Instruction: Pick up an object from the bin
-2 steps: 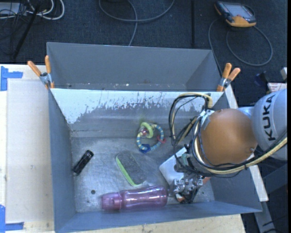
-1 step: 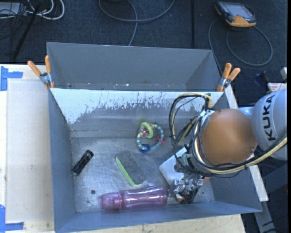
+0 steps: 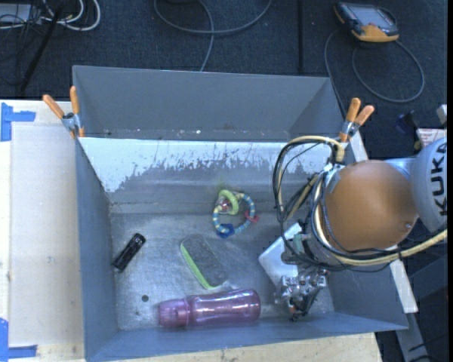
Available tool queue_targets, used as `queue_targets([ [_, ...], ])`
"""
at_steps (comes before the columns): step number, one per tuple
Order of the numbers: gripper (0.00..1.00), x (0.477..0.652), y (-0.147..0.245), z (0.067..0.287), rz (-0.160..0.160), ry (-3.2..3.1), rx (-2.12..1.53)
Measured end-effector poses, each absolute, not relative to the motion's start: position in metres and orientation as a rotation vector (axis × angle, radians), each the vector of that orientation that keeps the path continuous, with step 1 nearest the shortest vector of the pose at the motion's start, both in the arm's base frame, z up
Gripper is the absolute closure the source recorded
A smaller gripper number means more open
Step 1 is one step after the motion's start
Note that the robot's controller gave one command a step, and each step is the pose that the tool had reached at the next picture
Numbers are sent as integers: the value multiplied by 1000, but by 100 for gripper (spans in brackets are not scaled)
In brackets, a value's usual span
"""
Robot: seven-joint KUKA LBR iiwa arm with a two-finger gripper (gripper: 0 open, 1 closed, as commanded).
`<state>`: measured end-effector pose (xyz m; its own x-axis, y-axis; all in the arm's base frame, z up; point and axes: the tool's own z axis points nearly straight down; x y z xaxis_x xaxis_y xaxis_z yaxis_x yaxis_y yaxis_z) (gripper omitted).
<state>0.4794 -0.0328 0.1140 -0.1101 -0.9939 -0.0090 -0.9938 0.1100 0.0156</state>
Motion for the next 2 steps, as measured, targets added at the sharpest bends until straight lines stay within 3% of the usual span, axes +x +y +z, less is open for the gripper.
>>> queue_targets([
  [1, 100, 483, -48, 164, -13, -2329, 2108],
  [2, 100, 490, -20, 210, -7, -2351, 2077],
])
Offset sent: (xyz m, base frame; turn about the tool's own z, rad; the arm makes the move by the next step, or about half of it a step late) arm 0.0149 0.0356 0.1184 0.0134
